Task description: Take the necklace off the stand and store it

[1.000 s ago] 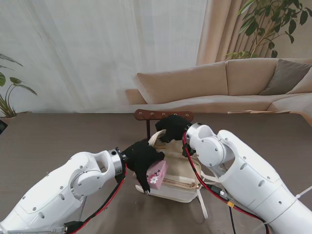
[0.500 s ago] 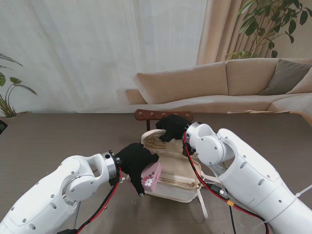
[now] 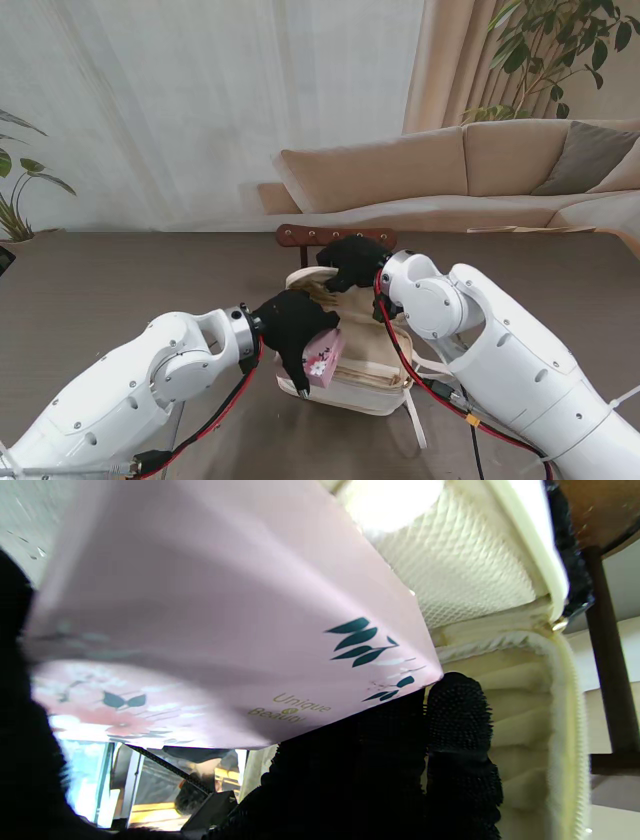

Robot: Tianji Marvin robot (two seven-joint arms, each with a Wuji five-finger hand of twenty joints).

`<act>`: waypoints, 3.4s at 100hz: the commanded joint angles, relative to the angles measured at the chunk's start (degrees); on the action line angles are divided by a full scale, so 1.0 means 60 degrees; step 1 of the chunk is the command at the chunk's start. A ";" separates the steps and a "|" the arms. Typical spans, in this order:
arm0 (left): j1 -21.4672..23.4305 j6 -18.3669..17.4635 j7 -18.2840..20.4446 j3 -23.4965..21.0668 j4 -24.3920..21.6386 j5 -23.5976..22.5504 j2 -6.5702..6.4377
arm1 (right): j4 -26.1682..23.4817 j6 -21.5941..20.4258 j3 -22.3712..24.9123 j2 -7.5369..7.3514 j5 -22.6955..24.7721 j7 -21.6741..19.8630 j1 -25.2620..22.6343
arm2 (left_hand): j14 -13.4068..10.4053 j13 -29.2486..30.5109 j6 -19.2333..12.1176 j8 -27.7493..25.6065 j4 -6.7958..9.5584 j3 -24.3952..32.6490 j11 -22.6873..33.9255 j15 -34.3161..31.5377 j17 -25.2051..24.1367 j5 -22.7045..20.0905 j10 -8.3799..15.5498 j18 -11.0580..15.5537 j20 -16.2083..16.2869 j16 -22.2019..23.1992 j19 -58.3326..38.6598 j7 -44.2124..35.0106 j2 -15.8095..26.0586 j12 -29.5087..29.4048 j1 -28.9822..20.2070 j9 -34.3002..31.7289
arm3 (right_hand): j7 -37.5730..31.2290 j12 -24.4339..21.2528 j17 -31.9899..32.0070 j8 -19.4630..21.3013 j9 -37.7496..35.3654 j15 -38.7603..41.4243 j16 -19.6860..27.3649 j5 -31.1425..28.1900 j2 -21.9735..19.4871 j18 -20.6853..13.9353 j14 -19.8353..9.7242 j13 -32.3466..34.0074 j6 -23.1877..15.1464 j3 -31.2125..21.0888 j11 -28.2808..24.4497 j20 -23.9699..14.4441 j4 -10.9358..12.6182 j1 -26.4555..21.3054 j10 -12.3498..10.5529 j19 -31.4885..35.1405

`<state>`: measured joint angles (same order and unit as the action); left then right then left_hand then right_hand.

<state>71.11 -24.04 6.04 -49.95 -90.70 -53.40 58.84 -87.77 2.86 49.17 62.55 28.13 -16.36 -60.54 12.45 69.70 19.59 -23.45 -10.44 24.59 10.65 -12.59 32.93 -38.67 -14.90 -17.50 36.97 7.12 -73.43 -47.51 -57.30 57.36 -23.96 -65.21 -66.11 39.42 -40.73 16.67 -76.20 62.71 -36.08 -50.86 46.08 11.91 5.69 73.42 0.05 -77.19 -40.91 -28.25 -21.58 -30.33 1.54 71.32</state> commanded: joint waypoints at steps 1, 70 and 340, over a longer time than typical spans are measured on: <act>-0.0147 -0.0008 -0.0023 0.0068 0.0036 -0.0018 0.0175 | -0.0169 -0.0135 0.0027 0.0010 -0.0136 -0.0176 -0.0048 | -0.1915 0.0927 -0.2533 -0.0389 -0.0141 0.4599 0.1243 -0.1588 0.0024 -0.1046 0.1434 0.0558 0.0356 0.0259 -0.0884 -0.5840 0.1912 0.0600 -0.4832 -0.0964 | -0.0232 -0.0082 -0.1326 -0.0013 -0.0697 0.0202 -0.0094 -0.0113 -0.0522 0.0182 -0.0347 0.0307 -0.0407 -0.0422 0.0053 -0.0161 0.0118 -0.0231 0.0087 0.0445; -0.0973 0.0175 -0.2054 0.1423 0.1509 -0.0341 0.0480 | 0.0025 -0.0811 0.0078 -0.0071 -0.1291 -0.0836 0.0014 | -0.2073 0.0902 -0.3147 -0.0922 -0.0195 0.5237 0.1730 -0.1649 -0.0189 -0.1094 0.1301 0.0842 0.0730 0.0140 -0.1543 -0.4650 0.2033 0.1594 -0.5103 -0.0218 | -0.0233 -0.0057 -0.1207 -0.0015 -0.0648 0.0037 -0.0035 -0.0168 -0.0561 0.0058 -0.0328 0.0302 -0.0672 -0.0341 0.0056 -0.0181 0.0153 -0.0249 0.0037 0.0390; 0.0601 0.0386 -0.1424 -0.0115 -0.0315 -0.1336 0.0182 | 0.0311 -0.0770 -0.0054 -0.0152 -0.2161 -0.1548 0.0133 | -0.0680 -0.6378 -0.1036 0.2226 0.0730 0.4046 -0.0658 0.1721 -0.4712 0.0504 0.0414 0.0522 -0.2765 -0.0330 0.5685 0.6602 0.4612 -0.7224 -0.0786 0.4478 | -0.0119 -0.0014 -0.1158 0.0102 -0.0682 0.0096 -0.0111 -0.0316 -0.0506 0.0068 -0.0267 0.0301 -0.0681 -0.0329 0.0070 -0.0241 0.0180 -0.0315 0.0106 0.0395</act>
<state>75.09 -21.75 -2.86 -49.69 -90.72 -61.24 59.89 -86.34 -1.83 49.58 61.54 15.06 -24.20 -59.10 9.16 32.93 14.07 -10.24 -8.44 48.87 7.13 -3.54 11.49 -36.33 -13.00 -14.55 20.20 5.89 -42.50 -8.54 -31.17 14.26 -29.62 -38.50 -67.94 39.52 -40.69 17.76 -76.69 62.71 -36.08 -50.86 44.73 11.91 6.42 73.55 1.91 -77.09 -41.08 -28.30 -21.58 -30.28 3.24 71.31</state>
